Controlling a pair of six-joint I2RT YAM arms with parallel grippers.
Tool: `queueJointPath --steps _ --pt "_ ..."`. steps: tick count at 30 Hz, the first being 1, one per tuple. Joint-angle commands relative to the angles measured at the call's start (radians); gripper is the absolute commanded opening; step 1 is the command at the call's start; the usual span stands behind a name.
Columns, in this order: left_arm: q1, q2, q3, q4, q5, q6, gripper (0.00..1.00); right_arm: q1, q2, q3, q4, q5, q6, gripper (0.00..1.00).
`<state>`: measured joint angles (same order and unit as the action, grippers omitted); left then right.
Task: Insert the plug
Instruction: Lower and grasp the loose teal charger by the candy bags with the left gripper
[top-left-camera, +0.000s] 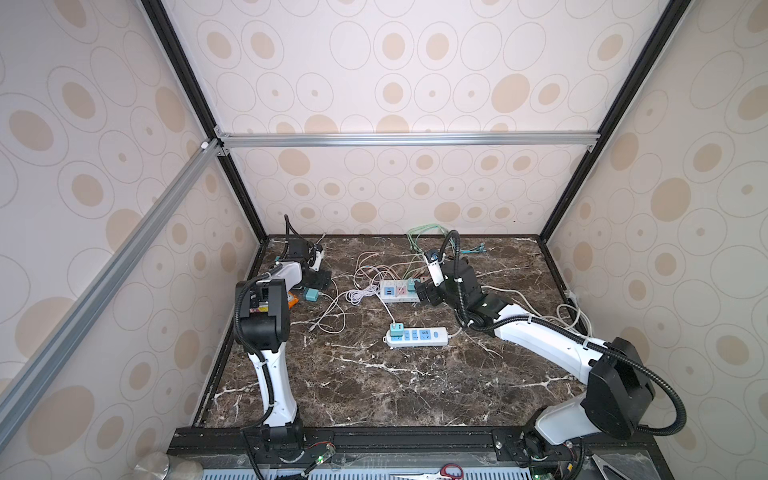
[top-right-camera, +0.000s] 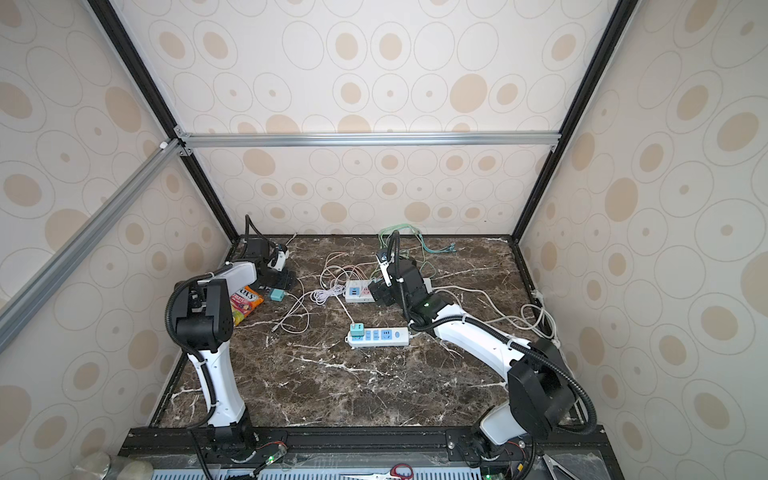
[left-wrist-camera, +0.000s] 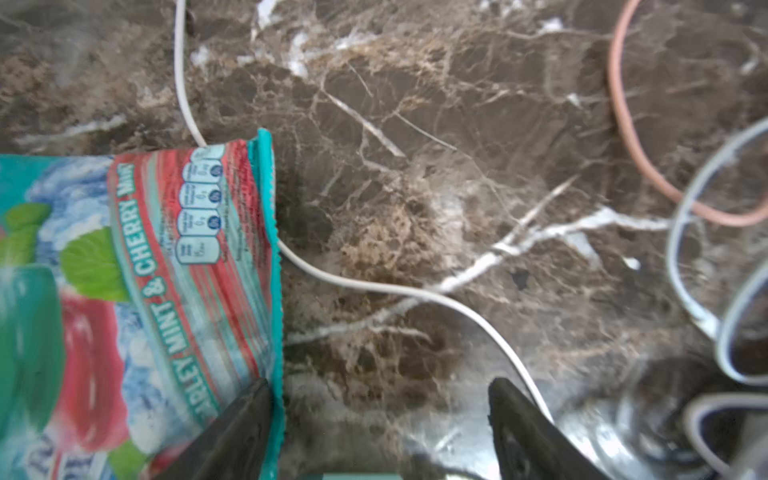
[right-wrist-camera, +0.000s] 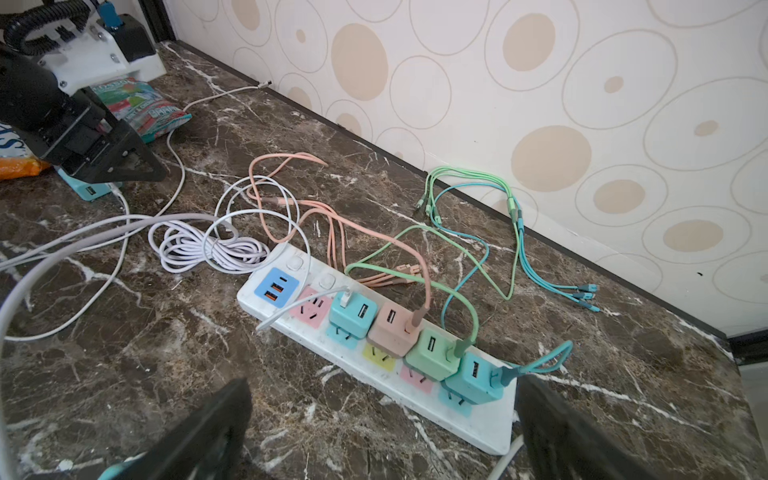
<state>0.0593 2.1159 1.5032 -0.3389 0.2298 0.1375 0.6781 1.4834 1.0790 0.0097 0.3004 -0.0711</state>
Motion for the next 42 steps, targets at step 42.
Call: queueJointPath --steps 42 --pt "-0.283 -0.591 -0.691 0.022 -0.188 -0.394 0.84 -0.003 0.1 0.085 -0.04 -0.049 0.003 1.0"
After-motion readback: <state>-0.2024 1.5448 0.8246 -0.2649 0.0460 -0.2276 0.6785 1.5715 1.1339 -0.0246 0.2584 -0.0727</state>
